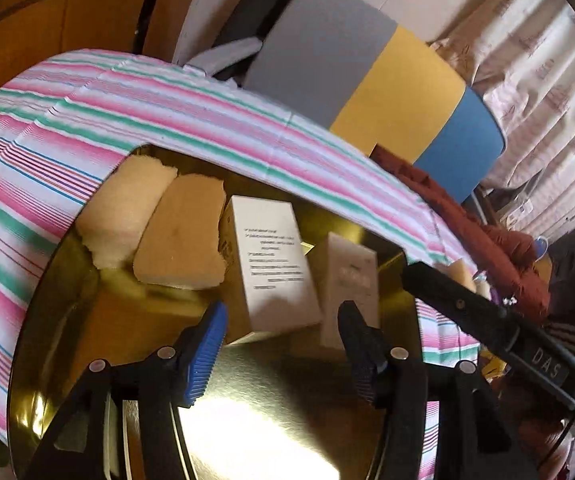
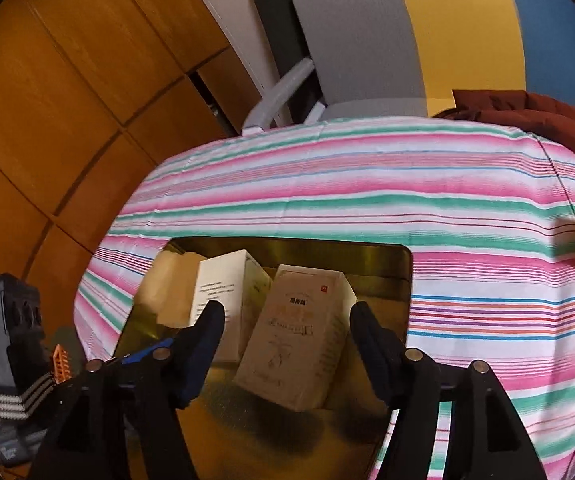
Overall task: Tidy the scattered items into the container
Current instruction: 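Carry both boxes to the gold tray and release them beside the sponges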
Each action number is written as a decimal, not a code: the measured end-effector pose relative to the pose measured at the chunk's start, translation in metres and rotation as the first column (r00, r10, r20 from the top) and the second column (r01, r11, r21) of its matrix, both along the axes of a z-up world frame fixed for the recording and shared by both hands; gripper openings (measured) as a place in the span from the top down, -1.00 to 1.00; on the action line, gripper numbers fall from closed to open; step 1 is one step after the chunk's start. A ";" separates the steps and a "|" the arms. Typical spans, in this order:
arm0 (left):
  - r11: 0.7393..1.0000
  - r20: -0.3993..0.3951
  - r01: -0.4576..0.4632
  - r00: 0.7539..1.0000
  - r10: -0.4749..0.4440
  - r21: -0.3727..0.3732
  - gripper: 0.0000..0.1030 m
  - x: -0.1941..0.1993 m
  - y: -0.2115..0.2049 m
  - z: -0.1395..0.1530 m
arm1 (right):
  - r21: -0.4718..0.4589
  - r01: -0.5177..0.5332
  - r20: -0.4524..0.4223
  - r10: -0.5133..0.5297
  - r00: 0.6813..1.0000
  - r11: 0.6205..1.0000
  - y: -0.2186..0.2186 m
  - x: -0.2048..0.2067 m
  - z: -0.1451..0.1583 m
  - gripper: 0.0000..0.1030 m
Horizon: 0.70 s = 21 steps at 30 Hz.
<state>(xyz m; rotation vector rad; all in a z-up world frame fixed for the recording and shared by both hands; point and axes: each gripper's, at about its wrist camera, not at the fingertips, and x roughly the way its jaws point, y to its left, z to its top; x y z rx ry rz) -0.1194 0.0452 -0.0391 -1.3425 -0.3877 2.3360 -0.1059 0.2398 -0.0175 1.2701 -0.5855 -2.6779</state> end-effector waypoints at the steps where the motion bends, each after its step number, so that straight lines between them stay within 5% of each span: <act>1: 1.000 -0.013 -0.007 1.000 0.007 -0.001 -0.14 0.004 0.001 0.003 | 0.003 0.003 -0.007 -0.003 1.000 1.000 0.001 0.005 0.002 -0.36; 9: 1.000 -0.065 -0.004 0.998 0.004 -0.001 -0.14 0.029 0.008 0.014 | 0.047 0.016 -0.076 -0.012 0.997 0.999 0.014 0.046 0.021 -0.42; 21: 0.993 -0.082 0.117 0.990 -0.117 0.006 -0.14 0.061 0.053 0.027 | 0.094 0.059 -0.074 -0.052 0.996 0.994 0.055 0.096 0.019 -0.43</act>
